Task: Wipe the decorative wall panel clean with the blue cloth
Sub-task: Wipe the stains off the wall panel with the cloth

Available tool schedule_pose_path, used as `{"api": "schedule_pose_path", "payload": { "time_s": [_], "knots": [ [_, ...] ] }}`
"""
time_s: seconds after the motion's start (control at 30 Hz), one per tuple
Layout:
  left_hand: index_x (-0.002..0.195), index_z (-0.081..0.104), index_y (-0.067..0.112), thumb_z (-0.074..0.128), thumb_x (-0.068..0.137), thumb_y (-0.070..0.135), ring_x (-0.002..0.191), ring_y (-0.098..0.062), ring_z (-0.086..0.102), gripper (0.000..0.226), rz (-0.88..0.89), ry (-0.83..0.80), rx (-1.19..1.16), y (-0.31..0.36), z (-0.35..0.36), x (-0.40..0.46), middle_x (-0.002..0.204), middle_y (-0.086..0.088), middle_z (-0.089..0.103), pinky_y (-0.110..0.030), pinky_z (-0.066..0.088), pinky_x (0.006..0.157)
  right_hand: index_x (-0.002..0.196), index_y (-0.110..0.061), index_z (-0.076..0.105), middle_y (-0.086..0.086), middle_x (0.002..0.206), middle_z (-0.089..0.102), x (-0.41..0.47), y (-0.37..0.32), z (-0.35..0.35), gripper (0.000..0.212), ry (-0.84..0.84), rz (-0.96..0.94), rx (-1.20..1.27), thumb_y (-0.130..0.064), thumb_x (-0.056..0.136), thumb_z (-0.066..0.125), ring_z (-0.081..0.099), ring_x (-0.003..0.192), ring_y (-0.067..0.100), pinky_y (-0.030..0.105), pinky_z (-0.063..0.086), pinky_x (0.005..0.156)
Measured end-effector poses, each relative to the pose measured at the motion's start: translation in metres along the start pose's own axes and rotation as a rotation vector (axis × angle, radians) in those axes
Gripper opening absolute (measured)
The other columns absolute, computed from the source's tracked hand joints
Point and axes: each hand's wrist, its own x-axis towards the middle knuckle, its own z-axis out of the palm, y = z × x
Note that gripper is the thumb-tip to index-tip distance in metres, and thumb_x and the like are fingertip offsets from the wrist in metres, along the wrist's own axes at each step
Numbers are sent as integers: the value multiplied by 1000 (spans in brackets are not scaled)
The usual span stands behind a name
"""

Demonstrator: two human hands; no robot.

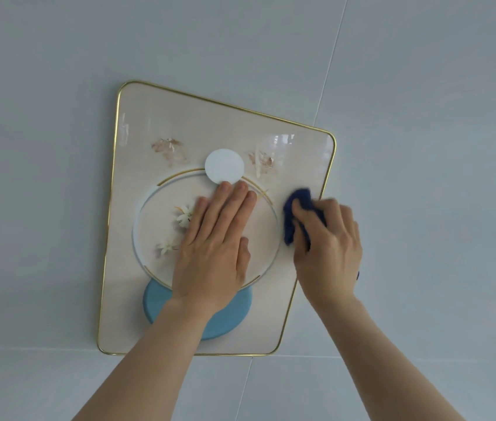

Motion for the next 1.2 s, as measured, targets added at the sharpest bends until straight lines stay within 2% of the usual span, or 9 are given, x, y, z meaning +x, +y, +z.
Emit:
{"api": "schedule_pose_path", "payload": {
  "time_s": [0.2,0.33,0.43,0.6,0.77,0.9,1.0,1.13,1.2],
  "knots": [
    [163,22,14,52,97,20,161,-22,10,72,-29,-60,-4,7,-18,4,173,-2,17,-48,16,130,104,-24,80,-4,95,68,-31,2,-33,27,-316,74,48,-6,84,82,64,85,27,33,49,58],
    [161,27,13,59,92,29,159,-24,19,77,-31,-54,-26,9,-36,13,170,-5,24,-45,17,130,111,-22,80,-3,108,71,18,-15,-42,25,-110,210,289,-9,91,76,67,93,26,40,57,71],
    [163,12,11,59,92,42,161,-26,7,91,-17,-45,1,4,-42,27,174,-8,10,-44,7,132,113,-21,79,-2,116,71,57,-35,-35,24,30,116,300,-8,93,74,63,101,25,36,52,76],
    [163,2,5,66,83,61,161,-26,-2,117,-47,-105,81,-9,-33,34,174,-13,0,-46,11,132,114,-15,78,7,123,69,75,-47,3,26,35,-147,178,-4,92,70,57,111,30,44,51,84],
    [163,1,4,59,88,65,161,-26,-1,112,-17,-77,101,-16,-22,32,174,-12,2,-47,18,130,124,-15,73,10,132,67,58,-47,21,27,39,-260,86,-23,99,69,56,124,34,49,46,98],
    [163,0,6,62,85,66,161,-23,-4,116,-2,-81,86,-20,-21,32,174,-9,-1,-43,10,132,117,-18,77,9,124,71,59,-34,29,20,108,-285,43,-18,98,71,61,116,35,48,50,92],
    [163,0,7,61,84,67,161,-23,-5,117,0,-81,92,-20,-20,31,174,-9,-2,-42,7,132,115,-18,78,9,120,71,64,-33,31,21,127,-249,64,-12,97,70,61,109,35,45,47,87],
    [163,0,7,62,84,65,161,-23,-6,116,1,-73,71,-19,-21,31,174,-9,-3,-43,8,132,112,-16,78,10,119,68,80,-47,33,27,197,13,140,-3,91,68,57,108,36,43,44,84],
    [163,1,6,62,85,64,161,-24,-5,115,1,-71,68,-18,-21,32,174,-10,-3,-45,11,132,114,-15,77,10,119,69,80,-54,33,30,204,34,140,-1,90,67,55,110,35,43,43,86]
  ]
}}
